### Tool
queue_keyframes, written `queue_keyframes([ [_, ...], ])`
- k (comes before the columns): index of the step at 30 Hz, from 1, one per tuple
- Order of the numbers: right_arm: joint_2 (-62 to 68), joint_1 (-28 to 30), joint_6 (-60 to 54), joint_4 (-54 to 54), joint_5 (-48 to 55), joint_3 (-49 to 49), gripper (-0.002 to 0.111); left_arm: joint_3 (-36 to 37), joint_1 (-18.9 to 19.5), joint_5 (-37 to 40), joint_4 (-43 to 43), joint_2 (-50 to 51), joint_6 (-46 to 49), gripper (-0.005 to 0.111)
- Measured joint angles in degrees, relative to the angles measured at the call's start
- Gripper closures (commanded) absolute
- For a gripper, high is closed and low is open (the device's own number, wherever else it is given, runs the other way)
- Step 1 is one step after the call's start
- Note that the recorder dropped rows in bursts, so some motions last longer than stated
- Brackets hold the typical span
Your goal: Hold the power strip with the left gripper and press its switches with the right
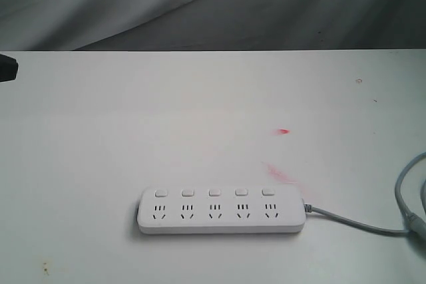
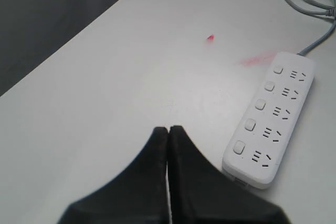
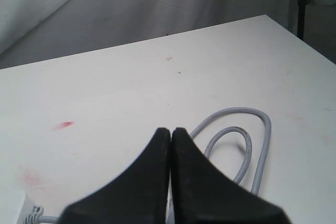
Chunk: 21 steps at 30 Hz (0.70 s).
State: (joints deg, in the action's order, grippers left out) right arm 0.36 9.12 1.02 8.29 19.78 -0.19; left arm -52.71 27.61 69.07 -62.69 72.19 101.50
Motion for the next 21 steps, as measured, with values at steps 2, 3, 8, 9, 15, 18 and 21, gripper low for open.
queue_keyframes([
  [2, 0.0, 0.0, 0.0, 0.0, 0.0, 0.0, 0.108, 0.0, 0.0, 0.0, 0.0, 0.0, 0.0, 0.106],
  [3, 0.0, 0.0, 0.0, 0.0, 0.0, 0.0, 0.108, 0.0, 0.0, 0.21, 0.0, 0.0, 0.0, 0.106],
  [8, 0.0, 0.0, 0.0, 0.0, 0.0, 0.0, 0.108, 0.0, 0.0, 0.21, 0.0, 0.0, 0.0, 0.106],
  [9, 0.0, 0.0, 0.0, 0.0, 0.0, 0.0, 0.108, 0.0, 0.0, 0.21, 0.0, 0.0, 0.38, 0.106],
  [15, 0.0, 0.0, 0.0, 0.0, 0.0, 0.0, 0.108, 0.0, 0.0, 0.21, 0.13, 0.0, 6.99, 0.106],
  [18, 0.0, 0.0, 0.0, 0.0, 0.0, 0.0, 0.108, 0.0, 0.0, 0.38, 2.11, 0.56, 14.04, 0.106],
  [21, 0.0, 0.0, 0.0, 0.0, 0.0, 0.0, 0.108, 0.0, -0.71, 0.65, 5.33, 2.96, 16.98, 0.106],
])
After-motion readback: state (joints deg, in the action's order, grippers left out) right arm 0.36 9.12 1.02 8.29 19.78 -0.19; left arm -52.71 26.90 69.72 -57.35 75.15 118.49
